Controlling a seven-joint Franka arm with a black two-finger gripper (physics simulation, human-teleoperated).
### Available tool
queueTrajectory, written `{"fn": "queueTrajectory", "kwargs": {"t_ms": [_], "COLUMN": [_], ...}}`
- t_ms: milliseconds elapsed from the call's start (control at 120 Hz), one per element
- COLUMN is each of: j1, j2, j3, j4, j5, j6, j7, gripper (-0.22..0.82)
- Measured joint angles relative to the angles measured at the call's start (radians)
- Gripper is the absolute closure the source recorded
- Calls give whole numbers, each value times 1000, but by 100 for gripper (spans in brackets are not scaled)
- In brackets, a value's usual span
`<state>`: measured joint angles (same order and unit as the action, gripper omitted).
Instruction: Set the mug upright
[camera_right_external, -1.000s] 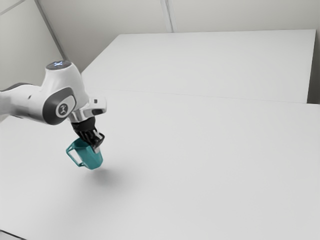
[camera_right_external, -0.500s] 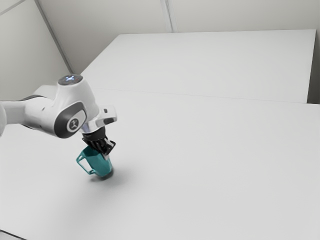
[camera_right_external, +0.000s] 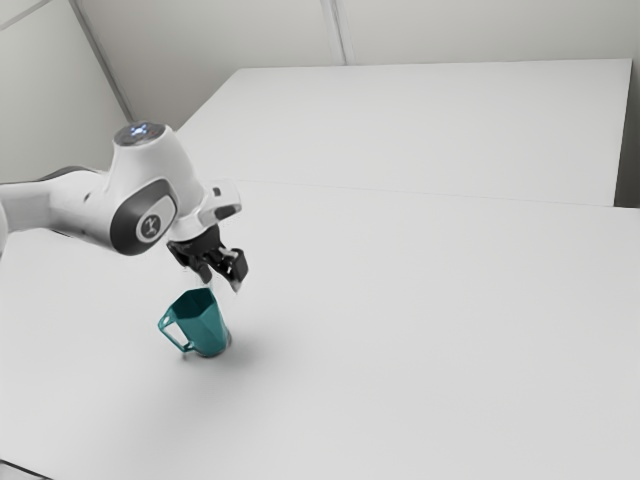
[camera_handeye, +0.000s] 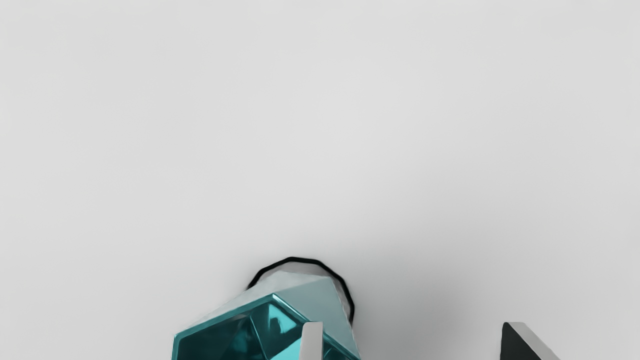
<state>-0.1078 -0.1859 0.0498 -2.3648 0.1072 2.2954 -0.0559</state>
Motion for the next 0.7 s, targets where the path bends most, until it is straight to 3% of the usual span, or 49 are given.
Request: {"fn": "queueTrajectory", "kwargs": {"t_ms": [258, 700], "j1": [-2, 9], "j2": [13, 128], "j3": [-1, 1], "j4": [247, 740], "j5": [-23, -27], "j6": [-245, -660], "j7": [-12, -25], "gripper": [9, 3]}}
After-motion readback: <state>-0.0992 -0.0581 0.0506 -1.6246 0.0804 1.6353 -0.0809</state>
